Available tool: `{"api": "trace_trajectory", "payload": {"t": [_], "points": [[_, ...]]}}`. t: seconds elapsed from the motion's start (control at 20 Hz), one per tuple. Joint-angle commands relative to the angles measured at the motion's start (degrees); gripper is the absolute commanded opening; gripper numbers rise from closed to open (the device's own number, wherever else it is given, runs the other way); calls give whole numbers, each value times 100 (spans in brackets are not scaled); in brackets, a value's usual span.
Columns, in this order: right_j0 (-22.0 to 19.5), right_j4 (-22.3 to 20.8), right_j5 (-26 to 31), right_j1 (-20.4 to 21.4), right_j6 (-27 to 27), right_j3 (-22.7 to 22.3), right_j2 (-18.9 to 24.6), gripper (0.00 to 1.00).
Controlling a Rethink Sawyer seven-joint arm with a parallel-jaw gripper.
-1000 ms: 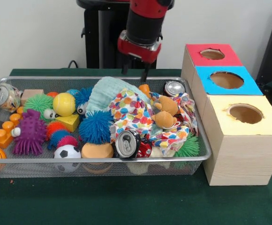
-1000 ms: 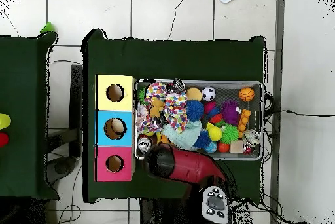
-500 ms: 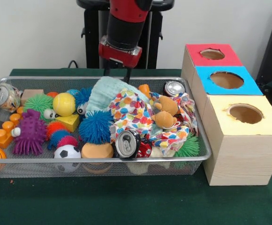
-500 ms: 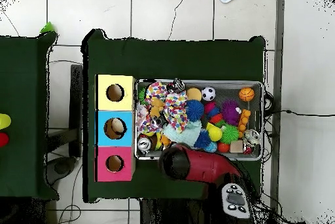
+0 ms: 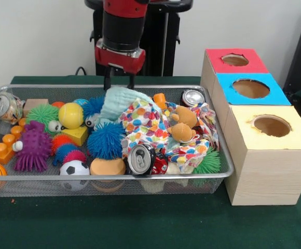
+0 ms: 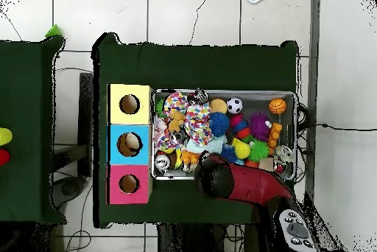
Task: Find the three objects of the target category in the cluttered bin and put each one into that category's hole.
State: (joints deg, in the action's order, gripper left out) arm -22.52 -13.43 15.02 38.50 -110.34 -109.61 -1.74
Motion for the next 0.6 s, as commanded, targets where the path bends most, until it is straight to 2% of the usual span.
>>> {"api": "trace_trajectory", "payload": {"t": [0.05, 0.6], "points": [[-622, 28, 798, 508, 462, -282, 1289, 100], [-1050, 203, 1550, 823, 433, -144, 1817, 100]]}}
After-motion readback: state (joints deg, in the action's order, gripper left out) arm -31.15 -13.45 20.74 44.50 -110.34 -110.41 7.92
